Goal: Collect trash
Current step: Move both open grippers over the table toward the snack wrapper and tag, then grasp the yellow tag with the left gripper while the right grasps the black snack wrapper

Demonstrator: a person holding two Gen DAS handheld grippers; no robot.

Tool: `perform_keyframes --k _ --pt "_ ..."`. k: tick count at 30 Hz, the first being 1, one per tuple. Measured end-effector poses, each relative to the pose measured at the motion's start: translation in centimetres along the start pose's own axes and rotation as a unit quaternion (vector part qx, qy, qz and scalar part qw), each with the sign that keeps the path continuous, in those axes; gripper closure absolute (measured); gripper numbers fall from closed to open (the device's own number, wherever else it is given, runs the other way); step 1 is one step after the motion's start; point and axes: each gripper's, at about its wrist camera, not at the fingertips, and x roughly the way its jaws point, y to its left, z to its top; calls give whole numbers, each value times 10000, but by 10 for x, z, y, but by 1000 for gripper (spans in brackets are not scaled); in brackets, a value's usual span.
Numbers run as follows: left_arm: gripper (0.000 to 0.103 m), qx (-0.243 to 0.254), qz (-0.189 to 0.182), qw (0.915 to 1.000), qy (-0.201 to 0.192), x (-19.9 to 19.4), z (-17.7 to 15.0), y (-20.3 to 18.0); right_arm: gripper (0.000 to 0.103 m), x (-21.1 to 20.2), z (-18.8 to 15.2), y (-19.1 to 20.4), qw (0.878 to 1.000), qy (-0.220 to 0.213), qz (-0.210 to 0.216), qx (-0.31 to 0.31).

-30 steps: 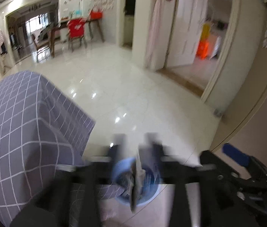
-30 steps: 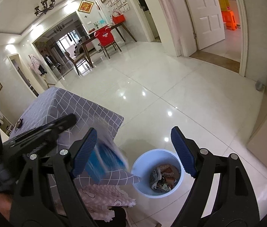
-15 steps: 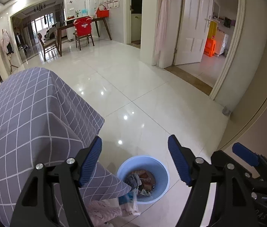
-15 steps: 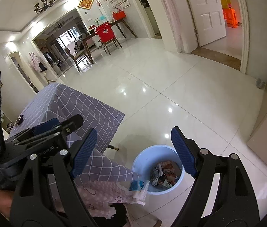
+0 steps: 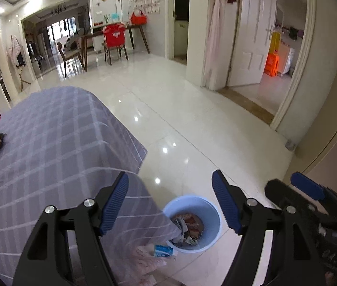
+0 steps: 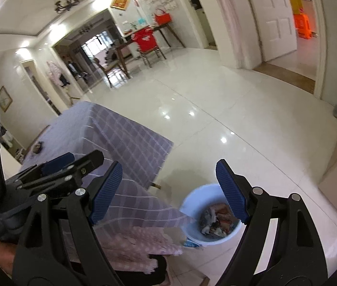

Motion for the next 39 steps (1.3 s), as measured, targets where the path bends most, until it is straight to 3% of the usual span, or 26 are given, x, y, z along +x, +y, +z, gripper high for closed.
perform_keyframes --k 7,14,19,24,31,35,39 --pt "30 -389 651 9963 -416 -72 6 83 23 2 20 102 9945 21 719 -762" --pt "26 -832 1290 9866 -558 -137 -6 176 22 10 17 213 9782 260 1309 -1593" --pt "26 -1032 1687 9787 -557 -158 -15 238 22 30 9 281 9627 514 1548 -2159" --pt "26 -1326 1858 9733 -253 -154 -29 308 22 73 1 334 9498 937 1514 -2574" --pt "27 -1433 1636 9760 111 -110 -40 388 22 171 -15 399 9326 1546 1164 -3047" --pt "29 -1234 1721 9770 236 -77 -22 415 22 225 -9 426 9254 1736 1126 -3174" --pt "32 -1277 1583 9784 377 -45 -8 446 22 261 0 442 9186 1873 1138 -3289"
